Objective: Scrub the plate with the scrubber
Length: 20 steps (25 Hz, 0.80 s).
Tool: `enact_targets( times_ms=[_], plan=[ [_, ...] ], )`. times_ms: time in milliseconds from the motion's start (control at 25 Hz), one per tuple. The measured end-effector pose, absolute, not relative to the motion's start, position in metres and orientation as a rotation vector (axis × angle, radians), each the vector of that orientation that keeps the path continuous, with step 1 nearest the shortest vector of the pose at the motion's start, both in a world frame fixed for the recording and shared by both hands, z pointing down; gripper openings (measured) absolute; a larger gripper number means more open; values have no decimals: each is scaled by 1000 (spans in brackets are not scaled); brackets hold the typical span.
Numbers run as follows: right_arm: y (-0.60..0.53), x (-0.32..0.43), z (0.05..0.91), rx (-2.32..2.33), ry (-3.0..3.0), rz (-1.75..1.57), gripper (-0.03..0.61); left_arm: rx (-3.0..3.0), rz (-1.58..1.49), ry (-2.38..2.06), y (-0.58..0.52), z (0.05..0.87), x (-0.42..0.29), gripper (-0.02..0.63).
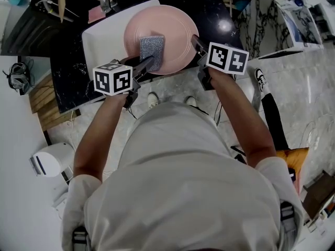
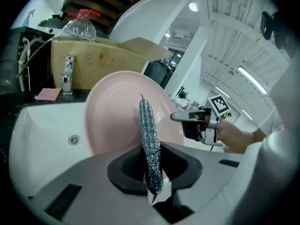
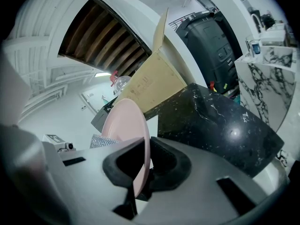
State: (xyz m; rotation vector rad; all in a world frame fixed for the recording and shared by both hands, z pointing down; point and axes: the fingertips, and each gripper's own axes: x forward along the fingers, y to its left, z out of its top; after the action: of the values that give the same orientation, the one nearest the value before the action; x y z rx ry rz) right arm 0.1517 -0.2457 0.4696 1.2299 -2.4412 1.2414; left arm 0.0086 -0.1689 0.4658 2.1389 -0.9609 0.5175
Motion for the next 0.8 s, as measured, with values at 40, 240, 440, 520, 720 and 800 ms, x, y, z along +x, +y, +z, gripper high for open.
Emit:
enact_targets(
  times_ms=[40, 240, 440, 520, 720, 800],
  plan=[
    [-246, 152, 470, 1229, -2441, 1241, 25, 2142, 535, -977, -169, 465, 2, 67],
    [-245, 149, 472, 1219, -2434, 1236, 26, 2140, 582, -1053, -171, 461, -32, 67],
    [-243, 145, 475, 1214, -2429, 1221, 26, 2142, 588, -1103, -175, 453, -46, 67],
    [-244, 144, 474, 1214, -2434, 1212, 25, 2160, 557, -1084, -177, 444, -36, 67],
    [-242, 134, 466, 1186, -2452, 1175, 22, 2224, 490, -982, -187, 428, 15, 67],
    [-239, 127, 464, 1171, -2460, 1172, 23, 2240, 468, -940, -193, 425, 34, 67]
  ],
)
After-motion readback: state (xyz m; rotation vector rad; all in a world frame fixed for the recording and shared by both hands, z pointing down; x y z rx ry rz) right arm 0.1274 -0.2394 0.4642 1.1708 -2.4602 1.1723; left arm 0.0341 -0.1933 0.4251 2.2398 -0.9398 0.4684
